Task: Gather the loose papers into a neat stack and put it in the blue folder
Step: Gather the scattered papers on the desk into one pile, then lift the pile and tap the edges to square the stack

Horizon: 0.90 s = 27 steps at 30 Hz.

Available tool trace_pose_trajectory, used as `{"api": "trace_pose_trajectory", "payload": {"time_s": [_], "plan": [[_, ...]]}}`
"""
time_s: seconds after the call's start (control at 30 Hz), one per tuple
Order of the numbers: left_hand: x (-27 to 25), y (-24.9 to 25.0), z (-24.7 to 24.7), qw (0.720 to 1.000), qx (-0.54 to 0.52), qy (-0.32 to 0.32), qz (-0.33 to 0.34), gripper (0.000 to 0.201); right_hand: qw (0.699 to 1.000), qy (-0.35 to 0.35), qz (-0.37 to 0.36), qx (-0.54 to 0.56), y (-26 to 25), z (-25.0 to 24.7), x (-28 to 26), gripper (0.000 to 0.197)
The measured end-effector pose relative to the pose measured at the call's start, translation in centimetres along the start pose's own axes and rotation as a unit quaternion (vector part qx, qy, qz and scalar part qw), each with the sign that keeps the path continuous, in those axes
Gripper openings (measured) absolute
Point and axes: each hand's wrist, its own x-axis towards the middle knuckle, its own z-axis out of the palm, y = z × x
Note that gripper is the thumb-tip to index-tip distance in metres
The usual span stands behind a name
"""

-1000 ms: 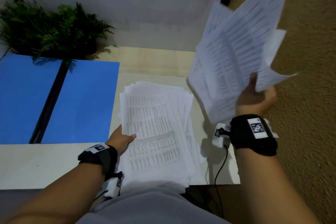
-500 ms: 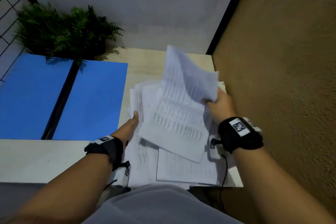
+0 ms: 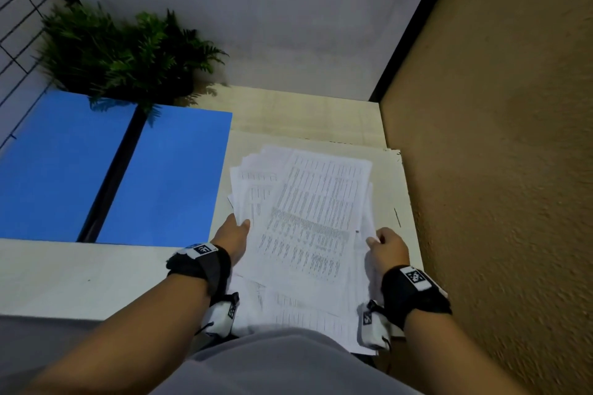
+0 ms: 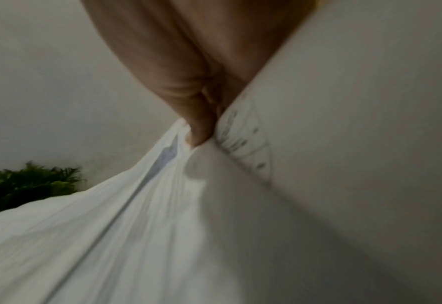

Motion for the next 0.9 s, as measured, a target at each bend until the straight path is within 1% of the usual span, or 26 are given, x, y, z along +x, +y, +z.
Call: {"api": "trace_pose_trajectory", "payload": {"time_s": [0.07,0.1,0.13,0.23,0.3,0.37,0.43,0.5,0.53,0.57,0.6,0.63,0.67,0.7,0.73,0.77,0.8,0.83,0.9], "plan": [[0.4,-0.2,0.3,1.000,-0.011,-0.008,0.003,0.049,0.999,0.050,-0.006,0.020,-0.2,-0.2,0.5,0.016],[0.5,-0.3,0.5,1.000,-0.009,-0.007,0.011,0.048,0.998,0.058,-0.009,0.032,-0.6,0.1,0.6,0.011],[0.5,-0.3,0.6,1.000,0.000,-0.005,0.020,0.048,0.997,0.053,-0.010,0.050,-0.9,0.7,0.8,0.010],[0.3,-0.1,0.8,0.998,0.048,-0.007,0.032,0.049,0.993,0.029,-0.009,0.116,-1.4,2.8,1.0,0.025],[0.6,-0.5,0.7,0.997,0.071,-0.016,0.029,0.054,0.989,0.016,-0.009,0.150,-1.5,3.9,0.7,0.037],[1.0,-0.8,0.5,0.997,0.065,-0.032,0.023,0.062,0.985,0.033,-0.006,0.168,-1.4,4.6,0.3,0.046],[1.0,-1.0,0.3,0.997,0.056,-0.039,0.021,0.074,0.986,0.030,-0.008,0.162,-1.4,5.2,-0.4,0.048],[0.6,-1.0,0.4,0.998,0.043,-0.034,0.022,0.091,0.990,0.001,-0.013,0.141,-1.1,6.0,-0.6,0.044],[0.4,-0.9,0.5,0.999,0.023,-0.032,0.024,0.099,0.993,0.006,-0.015,0.119,-1.2,6.3,-0.7,0.039],[0.3,-0.8,0.6,0.999,-0.004,-0.029,0.019,0.103,0.996,0.036,-0.019,0.085,-1.5,6.3,-0.6,0.034],[0.1,-0.6,0.6,0.999,-0.030,-0.022,0.016,0.102,0.996,0.083,-0.016,0.040,-1.9,6.0,-0.4,0.030],[0.2,-0.6,0.7,0.999,-0.046,-0.014,0.013,0.098,0.993,0.122,-0.001,-0.010,-1.9,5.7,0.1,0.030],[0.1,-0.5,0.8,0.999,-0.051,-0.005,0.015,0.092,0.989,0.135,0.032,-0.046,-2.0,5.3,0.4,0.035],[0.4,-0.7,0.9,0.998,-0.059,-0.002,0.010,0.084,0.987,0.125,0.068,-0.070,-1.9,5.0,0.7,0.044],[0.7,-0.8,1.0,0.997,-0.071,-0.007,0.017,0.076,0.987,0.099,0.090,-0.087,-1.7,5.0,0.9,0.053],[0.9,-0.9,1.3,0.996,-0.088,-0.022,0.022,0.069,0.988,0.074,0.091,-0.102,-1.5,5.0,0.9,0.058],[0.7,-0.9,1.5,0.993,-0.103,-0.038,0.033,0.064,0.989,0.054,0.083,-0.114,-1.4,5.3,0.9,0.059],[0.9,-1.0,1.8,0.991,-0.117,-0.052,0.042,0.064,0.988,0.037,0.071,-0.130,-1.4,5.7,0.8,0.057],[1.4,-1.6,2.5,0.987,-0.124,-0.073,0.067,0.070,0.988,0.015,0.048,-0.144,-1.2,6.2,0.5,0.054]]}}
